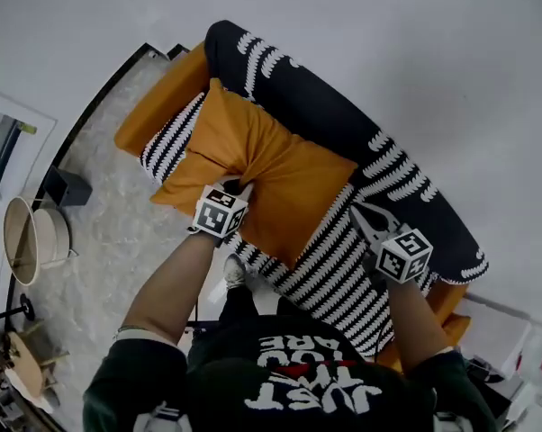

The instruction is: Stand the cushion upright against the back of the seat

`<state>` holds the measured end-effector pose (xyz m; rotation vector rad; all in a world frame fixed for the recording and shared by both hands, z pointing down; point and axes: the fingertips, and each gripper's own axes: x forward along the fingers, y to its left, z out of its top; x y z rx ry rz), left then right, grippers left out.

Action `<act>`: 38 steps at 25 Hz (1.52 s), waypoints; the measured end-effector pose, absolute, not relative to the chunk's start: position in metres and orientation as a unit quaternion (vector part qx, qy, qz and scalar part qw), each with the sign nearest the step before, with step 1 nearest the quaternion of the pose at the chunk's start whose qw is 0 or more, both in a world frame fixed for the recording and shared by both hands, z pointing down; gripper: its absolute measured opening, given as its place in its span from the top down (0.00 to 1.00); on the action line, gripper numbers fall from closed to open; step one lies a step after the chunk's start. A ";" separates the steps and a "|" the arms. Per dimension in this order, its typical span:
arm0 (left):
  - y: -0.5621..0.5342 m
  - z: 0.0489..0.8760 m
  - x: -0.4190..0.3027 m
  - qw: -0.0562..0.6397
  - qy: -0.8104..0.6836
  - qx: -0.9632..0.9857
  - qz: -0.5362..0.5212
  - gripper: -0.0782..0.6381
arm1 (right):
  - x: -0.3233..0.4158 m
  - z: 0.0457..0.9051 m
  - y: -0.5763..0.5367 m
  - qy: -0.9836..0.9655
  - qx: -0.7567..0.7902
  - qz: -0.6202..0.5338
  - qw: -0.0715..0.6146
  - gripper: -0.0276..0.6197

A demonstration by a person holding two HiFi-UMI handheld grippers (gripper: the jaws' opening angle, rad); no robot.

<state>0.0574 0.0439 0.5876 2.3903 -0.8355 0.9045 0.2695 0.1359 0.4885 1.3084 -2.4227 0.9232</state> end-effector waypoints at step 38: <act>-0.166 0.134 -0.104 -0.196 -0.477 0.796 0.316 0.87 | 0.207 0.284 -0.016 -0.923 0.366 0.107 0.051 0.92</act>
